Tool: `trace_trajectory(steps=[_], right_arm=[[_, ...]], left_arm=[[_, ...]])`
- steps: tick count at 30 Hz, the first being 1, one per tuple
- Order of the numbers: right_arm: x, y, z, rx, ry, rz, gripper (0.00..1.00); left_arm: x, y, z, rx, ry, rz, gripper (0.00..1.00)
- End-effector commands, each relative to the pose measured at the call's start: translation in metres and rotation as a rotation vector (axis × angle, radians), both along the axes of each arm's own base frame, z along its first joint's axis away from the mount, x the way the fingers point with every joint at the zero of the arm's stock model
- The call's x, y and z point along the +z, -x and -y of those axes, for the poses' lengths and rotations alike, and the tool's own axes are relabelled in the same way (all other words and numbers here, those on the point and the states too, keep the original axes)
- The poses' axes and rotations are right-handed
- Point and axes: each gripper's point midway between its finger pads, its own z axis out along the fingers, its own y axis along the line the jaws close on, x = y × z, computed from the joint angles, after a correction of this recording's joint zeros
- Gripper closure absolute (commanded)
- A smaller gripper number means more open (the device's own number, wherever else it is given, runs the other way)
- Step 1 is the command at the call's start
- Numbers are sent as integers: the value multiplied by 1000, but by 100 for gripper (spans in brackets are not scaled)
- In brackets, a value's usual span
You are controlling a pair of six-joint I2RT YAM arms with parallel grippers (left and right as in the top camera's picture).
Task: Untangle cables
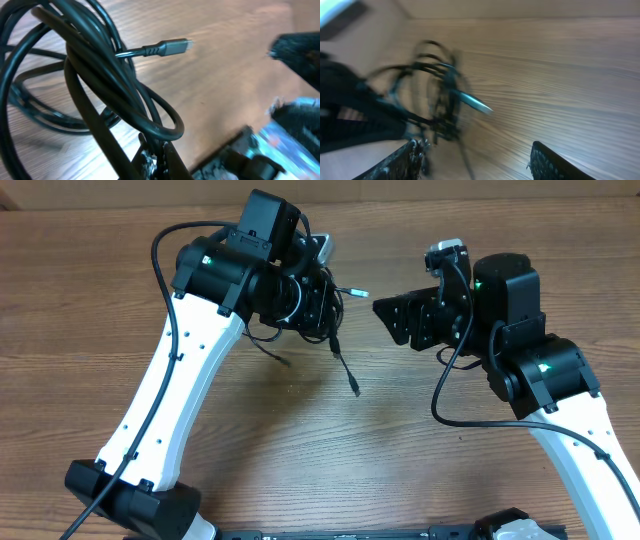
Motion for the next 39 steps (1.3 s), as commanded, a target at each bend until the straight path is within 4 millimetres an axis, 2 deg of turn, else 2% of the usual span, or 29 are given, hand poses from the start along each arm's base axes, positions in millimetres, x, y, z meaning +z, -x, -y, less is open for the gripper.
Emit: trace_trajectory(steps=[1, 5, 10, 20, 22, 23, 24, 25, 26, 28, 30, 33, 35, 39], right_arm=[[22, 14, -21, 136, -108, 12, 33], [12, 13, -21, 135, -99, -25, 33], [-11, 3, -24, 128, -80, -92, 35], [-58, -16, -26, 104, -37, -207, 44], [-61, -18, -27, 104, -35, -214, 50], [-61, -18, -27, 104, -36, -213, 58], [-61, -19, -27, 104, -36, -211, 68], [-60, -19, -27, 103, -36, -208, 85], [-60, -20, -26, 98, -34, -206, 93], [-64, -24, -17, 43, -19, -222, 96], [-73, -33, 9, -112, 2, -279, 96], [-76, -36, 33, -197, 3, -311, 96], [-76, -36, 45, -228, 9, -316, 96], [-83, -32, 87, -390, 112, -334, 96]], left_arm=[[31, 22, 25, -183, 183, 27, 96], [43, 32, 36, -273, 274, 36, 96], [54, 43, 44, -355, 356, 43, 96], [59, 47, 47, -381, 391, 42, 96], [59, 47, 47, -382, 391, 42, 96], [59, 47, 47, -381, 391, 43, 96], [59, 47, 46, -381, 390, 44, 96], [59, 47, 46, -387, 388, 51, 96], [57, 46, 45, -384, 376, 55, 96], [47, 39, 38, -349, 300, 68, 96], [26, 27, 20, -277, 138, 82, 96], [5, 13, -8, -163, -53, 86, 96], [-5, 2, -31, -56, -186, 91, 96], [-15, -18, -86, 213, -437, 107, 96]])
